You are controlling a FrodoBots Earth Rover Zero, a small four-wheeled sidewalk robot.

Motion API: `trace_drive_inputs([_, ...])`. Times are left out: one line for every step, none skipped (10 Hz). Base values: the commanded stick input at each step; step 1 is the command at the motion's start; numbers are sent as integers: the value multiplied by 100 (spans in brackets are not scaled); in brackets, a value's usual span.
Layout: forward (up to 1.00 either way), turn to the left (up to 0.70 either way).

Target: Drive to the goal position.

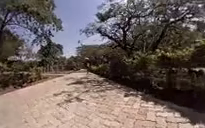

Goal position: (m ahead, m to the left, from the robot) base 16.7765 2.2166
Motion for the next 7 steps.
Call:
trace_drive_inputs([70,-19])
trace_drive_inputs([70,-34])
trace_drive_inputs([70,-30])
trace_drive_inputs([70,0])
trace_drive_inputs([70,0])
trace_drive_inputs([70,0])
trace_drive_inputs([70,0])
